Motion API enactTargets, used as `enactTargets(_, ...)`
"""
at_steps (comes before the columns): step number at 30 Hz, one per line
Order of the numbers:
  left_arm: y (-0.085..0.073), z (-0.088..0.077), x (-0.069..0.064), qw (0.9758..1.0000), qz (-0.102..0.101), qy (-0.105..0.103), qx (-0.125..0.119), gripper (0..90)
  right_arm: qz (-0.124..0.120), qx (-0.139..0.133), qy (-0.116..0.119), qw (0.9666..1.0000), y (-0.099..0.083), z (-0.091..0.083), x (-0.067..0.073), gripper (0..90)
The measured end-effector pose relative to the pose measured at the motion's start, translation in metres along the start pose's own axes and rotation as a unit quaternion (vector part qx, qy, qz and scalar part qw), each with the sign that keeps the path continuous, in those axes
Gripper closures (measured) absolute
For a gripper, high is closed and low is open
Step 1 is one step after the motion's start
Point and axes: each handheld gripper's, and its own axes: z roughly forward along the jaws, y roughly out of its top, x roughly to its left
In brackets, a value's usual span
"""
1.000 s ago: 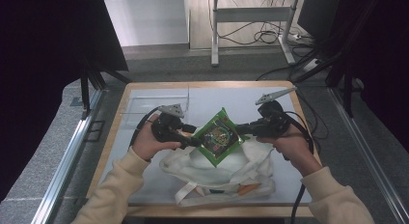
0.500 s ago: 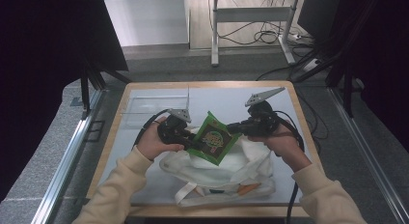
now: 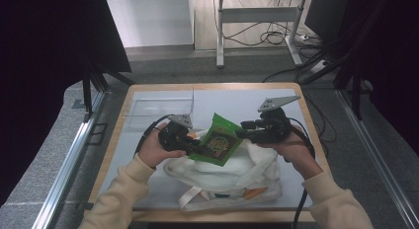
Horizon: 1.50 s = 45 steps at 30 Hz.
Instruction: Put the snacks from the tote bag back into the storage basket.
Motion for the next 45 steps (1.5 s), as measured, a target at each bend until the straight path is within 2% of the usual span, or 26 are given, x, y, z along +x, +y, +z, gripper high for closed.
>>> enactTargets(2, -0.003, -0.002, 0.001, 1.0, -0.004, 0.002, -0.009, 72.4, 0.008, -0.017, -0.005, 0.9998, -0.005, -0.006, 0.001, 49.7)
enactTargets(4, -0.006, -0.003, 0.002, 0.9999, -0.008, 0.002, -0.013, 72.4, 0.012, -0.021, -0.012, 0.9996, -0.009, -0.009, 0.002, 45.4)
enactTargets(7, -0.009, -0.006, 0.004, 0.9997, -0.013, 0.005, -0.021, 72.4, 0.024, -0.03, -0.03, 0.9988, -0.019, -0.011, 0.003, 44.2)
enactTargets(9, -0.009, -0.01, 0.005, 0.9998, -0.004, 0.007, -0.019, 72.4, 0.03, -0.039, -0.03, 0.9983, -0.024, -0.012, 0.003, 43.7)
enactTargets(14, -0.01, -0.014, 0.003, 0.9994, -0.005, 0.01, -0.033, 72.4, 0.034, -0.03, -0.031, 0.9985, -0.037, -0.005, 0.005, 40.2)
enactTargets(19, -0.011, -0.016, 0.003, 0.999, -0.008, 0.015, -0.041, 72.3, 0.042, -0.028, -0.017, 0.9986, -0.047, 0.004, 0.008, 36.3)
enactTargets(29, -0.011, -0.012, -0.001, 0.9989, -0.006, 0.019, -0.043, 72.2, 0.056, -0.023, 0.011, 0.9981, -0.062, 0.024, 0.012, 35.3)
enactTargets(39, -0.01, -0.005, -0.003, 0.9989, -0.003, 0.013, -0.046, 72.2, 0.044, -0.008, 0.034, 0.9984, -0.064, 0.047, 0.019, 34.4)
enactTargets(45, -0.009, -0.005, -0.004, 0.9989, 0.004, 0.008, -0.046, 72.2, 0.032, 0.004, 0.036, 0.9989, -0.065, 0.057, 0.025, 34.3)
